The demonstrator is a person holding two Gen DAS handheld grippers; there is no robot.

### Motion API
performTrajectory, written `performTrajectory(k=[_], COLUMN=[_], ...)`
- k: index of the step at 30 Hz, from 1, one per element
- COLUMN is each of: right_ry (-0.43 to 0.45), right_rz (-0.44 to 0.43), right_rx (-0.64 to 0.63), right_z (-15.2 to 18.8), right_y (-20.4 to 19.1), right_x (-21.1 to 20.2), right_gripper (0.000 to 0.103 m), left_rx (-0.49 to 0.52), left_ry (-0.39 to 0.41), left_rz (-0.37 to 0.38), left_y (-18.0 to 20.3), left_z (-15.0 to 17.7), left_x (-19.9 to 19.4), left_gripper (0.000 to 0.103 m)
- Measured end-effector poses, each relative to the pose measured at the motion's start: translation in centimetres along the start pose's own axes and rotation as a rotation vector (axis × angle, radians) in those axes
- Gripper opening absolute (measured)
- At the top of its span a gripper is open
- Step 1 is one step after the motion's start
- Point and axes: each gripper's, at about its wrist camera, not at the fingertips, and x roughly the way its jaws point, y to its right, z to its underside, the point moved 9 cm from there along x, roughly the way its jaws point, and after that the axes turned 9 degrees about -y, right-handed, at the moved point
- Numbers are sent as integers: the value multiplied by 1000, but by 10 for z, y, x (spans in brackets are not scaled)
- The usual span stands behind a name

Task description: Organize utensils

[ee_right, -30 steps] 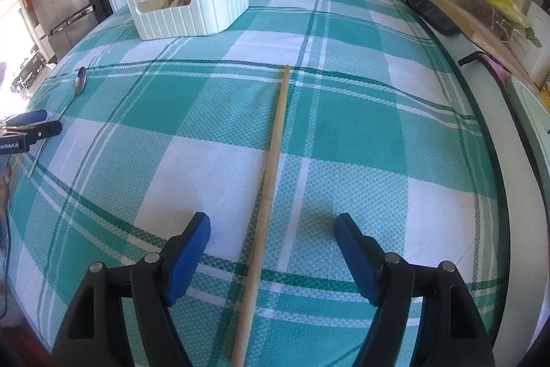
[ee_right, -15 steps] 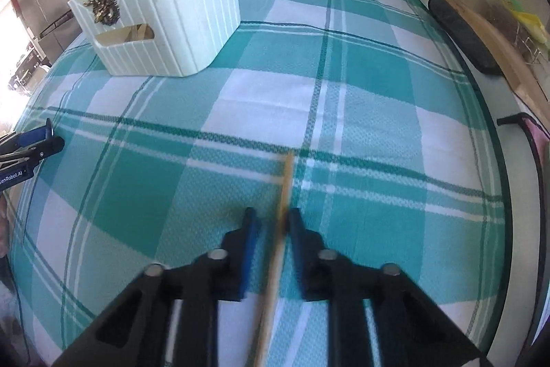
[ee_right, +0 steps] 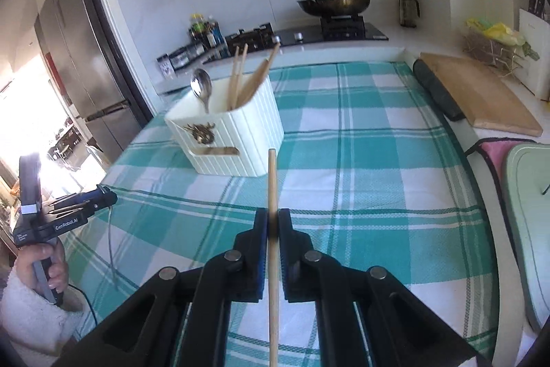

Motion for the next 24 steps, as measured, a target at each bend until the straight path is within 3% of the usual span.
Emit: performTrajectory(k=[6,12,20,24], right_ry=[108,179,177,172], right_rz=[3,10,16,21], right_rx=[-25,-45,-74,-79], right_z=[-5,-15,-29,-43], right_y=[-20,-34,-38,-36], right_x=[-48,-68,-63,-58], right_gripper=[7,6,6,6], left_rx=[7,12,9,13], left_ry=[60,81,71,92], left_rz=[41,61,90,116], left_y=[11,15,11,10], left_z=[-2,-9,-18,-41], left_x=[-35,-51,-59,-73], left_gripper=[36,36,36,36])
